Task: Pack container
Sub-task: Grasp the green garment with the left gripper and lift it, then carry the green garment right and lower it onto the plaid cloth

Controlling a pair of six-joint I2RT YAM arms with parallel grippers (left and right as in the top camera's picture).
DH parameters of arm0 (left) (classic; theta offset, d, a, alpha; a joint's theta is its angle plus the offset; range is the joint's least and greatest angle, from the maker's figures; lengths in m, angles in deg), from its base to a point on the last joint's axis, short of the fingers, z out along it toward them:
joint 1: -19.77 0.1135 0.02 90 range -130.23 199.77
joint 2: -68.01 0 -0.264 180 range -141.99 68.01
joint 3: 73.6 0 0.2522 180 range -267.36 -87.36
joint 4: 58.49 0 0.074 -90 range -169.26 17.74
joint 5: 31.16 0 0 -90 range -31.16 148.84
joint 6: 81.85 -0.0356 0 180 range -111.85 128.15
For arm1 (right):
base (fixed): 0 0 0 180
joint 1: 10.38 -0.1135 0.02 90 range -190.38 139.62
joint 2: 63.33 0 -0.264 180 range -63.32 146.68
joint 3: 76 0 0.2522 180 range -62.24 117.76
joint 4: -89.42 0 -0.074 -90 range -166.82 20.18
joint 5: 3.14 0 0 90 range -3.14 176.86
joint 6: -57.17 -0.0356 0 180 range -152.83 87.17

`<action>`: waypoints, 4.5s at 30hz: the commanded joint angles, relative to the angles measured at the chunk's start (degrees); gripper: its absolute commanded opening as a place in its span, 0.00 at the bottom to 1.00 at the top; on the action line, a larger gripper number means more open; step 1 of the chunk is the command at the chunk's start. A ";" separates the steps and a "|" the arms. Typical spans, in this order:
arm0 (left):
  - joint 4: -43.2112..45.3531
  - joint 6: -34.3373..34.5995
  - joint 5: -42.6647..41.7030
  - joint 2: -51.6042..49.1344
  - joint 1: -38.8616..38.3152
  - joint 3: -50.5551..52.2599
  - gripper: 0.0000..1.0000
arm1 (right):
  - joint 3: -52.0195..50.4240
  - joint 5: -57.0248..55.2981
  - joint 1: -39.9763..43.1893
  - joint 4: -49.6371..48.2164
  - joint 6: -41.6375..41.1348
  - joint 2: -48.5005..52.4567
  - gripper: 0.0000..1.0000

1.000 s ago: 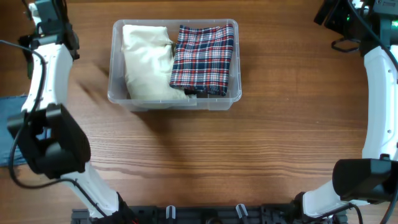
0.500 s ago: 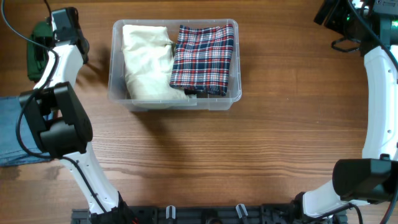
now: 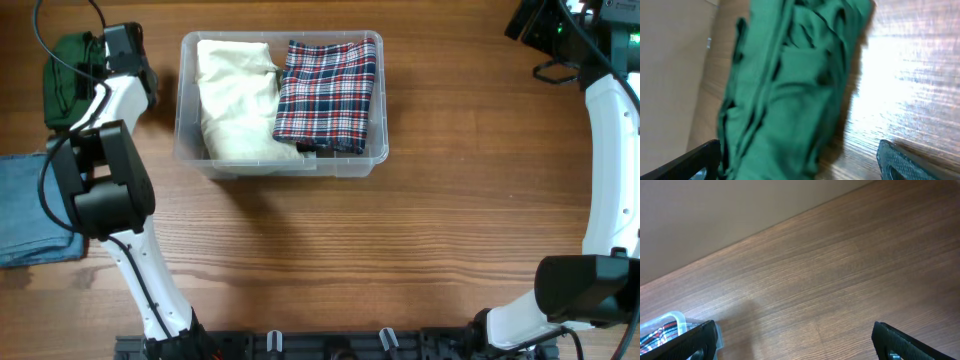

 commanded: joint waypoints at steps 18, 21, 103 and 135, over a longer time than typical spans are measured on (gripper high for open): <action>8.39 -9.94 2.10 -8.35 5.40 -1.11 1.00 | -0.24 -0.79 -0.02 -0.17 -0.83 0.17 1.00; 9.49 -10.43 2.08 -9.70 5.88 -1.11 1.00 | -0.24 -0.79 -0.02 -0.17 -0.83 0.17 1.00; -26.60 11.58 -30.84 37.73 -37.40 -1.11 0.04 | -0.24 -0.79 -0.02 -0.17 -0.83 0.17 1.00; -49.35 0.63 -66.14 37.00 -37.33 -1.01 0.04 | -0.24 -0.79 -0.02 -0.17 -0.83 0.17 1.00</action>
